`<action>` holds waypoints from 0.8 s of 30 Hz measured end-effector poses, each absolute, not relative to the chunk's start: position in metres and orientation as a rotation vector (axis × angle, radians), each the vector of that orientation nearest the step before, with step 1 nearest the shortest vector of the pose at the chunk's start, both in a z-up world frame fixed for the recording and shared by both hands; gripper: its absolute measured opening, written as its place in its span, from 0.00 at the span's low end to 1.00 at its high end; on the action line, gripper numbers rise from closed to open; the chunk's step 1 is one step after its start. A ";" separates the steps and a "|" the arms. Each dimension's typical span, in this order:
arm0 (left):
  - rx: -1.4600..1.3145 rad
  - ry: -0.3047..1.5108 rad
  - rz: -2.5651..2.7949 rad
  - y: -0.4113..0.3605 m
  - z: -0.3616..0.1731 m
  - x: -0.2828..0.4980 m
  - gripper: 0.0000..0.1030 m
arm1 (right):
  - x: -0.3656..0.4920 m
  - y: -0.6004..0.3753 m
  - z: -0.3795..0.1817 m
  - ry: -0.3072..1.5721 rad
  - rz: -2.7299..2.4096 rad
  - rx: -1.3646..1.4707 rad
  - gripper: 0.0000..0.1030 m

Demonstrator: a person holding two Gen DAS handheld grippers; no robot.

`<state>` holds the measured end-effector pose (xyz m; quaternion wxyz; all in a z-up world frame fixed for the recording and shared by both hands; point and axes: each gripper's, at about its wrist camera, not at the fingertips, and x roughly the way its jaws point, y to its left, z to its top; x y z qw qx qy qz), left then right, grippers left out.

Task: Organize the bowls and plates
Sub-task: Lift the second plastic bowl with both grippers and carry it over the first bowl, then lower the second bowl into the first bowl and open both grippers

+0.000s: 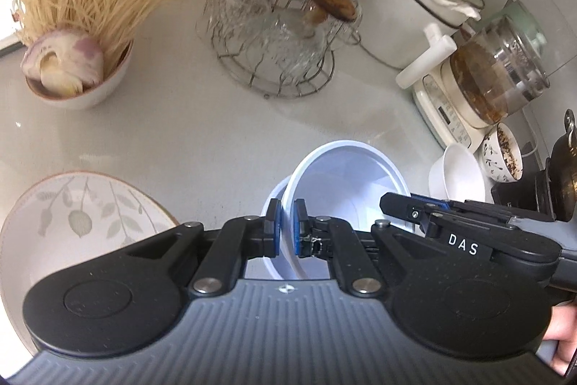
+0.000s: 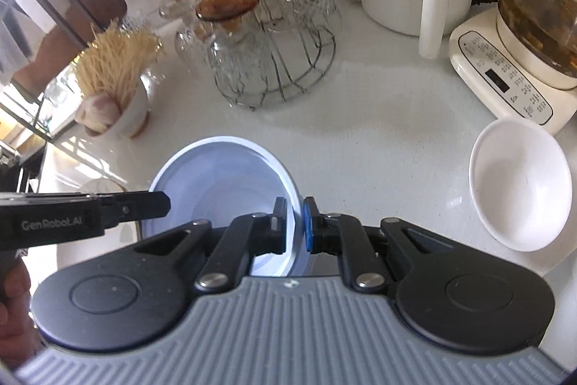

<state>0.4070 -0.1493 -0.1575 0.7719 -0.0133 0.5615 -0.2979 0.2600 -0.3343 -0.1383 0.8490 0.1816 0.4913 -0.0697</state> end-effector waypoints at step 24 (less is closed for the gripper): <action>-0.061 1.148 -0.667 -0.137 -0.142 0.411 0.26 | 0.251 -0.336 -0.121 0.961 -0.222 0.412 0.37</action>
